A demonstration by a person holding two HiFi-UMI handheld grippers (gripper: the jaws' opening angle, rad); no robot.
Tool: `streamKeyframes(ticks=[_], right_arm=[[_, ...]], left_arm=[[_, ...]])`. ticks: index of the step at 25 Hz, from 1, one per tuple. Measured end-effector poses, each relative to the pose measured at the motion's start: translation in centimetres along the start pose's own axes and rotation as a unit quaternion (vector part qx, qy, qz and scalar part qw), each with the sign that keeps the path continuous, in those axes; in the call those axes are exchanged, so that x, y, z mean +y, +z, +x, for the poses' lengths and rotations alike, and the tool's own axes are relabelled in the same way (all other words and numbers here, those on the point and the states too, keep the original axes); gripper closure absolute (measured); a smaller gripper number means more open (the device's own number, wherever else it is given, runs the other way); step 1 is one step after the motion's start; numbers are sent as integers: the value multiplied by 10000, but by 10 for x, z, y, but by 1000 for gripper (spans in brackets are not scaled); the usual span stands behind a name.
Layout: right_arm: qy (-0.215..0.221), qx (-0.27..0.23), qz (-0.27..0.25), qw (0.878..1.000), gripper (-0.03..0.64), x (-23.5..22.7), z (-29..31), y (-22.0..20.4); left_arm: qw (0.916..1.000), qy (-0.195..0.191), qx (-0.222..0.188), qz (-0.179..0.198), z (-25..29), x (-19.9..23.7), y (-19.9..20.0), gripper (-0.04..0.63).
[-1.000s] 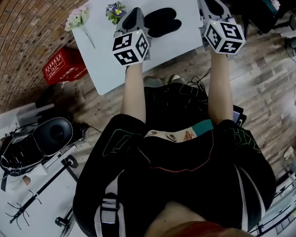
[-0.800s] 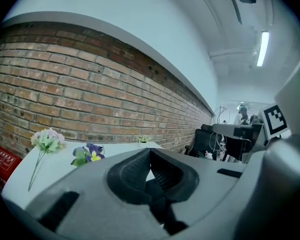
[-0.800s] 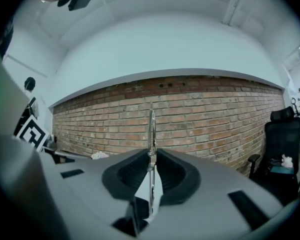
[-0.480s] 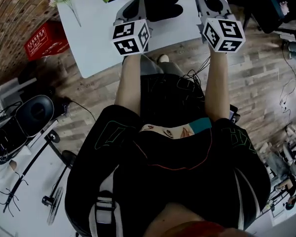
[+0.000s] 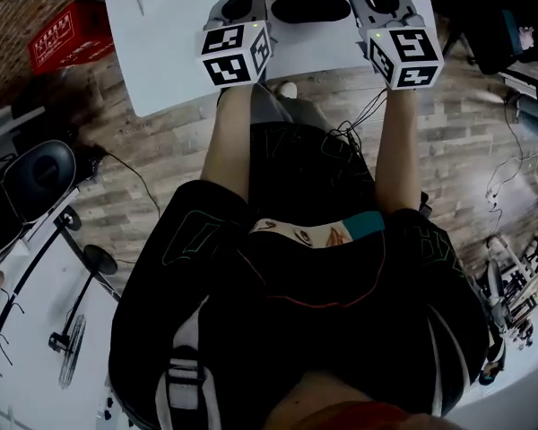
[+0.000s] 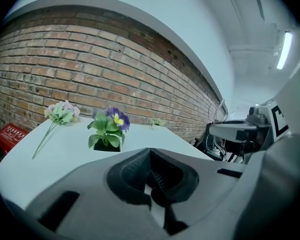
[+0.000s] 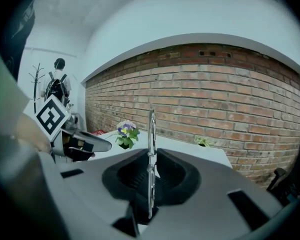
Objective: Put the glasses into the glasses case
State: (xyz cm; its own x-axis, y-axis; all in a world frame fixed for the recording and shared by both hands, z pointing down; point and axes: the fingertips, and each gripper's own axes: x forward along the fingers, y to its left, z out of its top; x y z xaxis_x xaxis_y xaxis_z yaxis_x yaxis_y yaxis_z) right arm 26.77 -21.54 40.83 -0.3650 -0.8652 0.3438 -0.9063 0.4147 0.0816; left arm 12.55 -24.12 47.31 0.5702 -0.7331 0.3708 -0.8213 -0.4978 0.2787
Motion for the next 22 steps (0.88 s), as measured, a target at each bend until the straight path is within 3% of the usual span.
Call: streamKeyframes(ticks=[5, 12, 17, 22], right_arm=[[755, 412, -696, 9939, 563, 32, 22, -14], [1496, 1103, -1693, 9679, 562, 68, 43, -41], [1721, 1664, -2330, 9425, 561, 73, 54, -66], [1978, 2222, -2988, 9068, 561, 73, 62, -88]], left_arm=[[9999, 95, 13, -131, -1, 14, -6, 597], [9998, 99, 23, -162, -5, 19, -13, 597], [9994, 219, 35, -273, -12, 33, -20, 597], [9993, 231, 58, -292, -16, 37, -23, 597]])
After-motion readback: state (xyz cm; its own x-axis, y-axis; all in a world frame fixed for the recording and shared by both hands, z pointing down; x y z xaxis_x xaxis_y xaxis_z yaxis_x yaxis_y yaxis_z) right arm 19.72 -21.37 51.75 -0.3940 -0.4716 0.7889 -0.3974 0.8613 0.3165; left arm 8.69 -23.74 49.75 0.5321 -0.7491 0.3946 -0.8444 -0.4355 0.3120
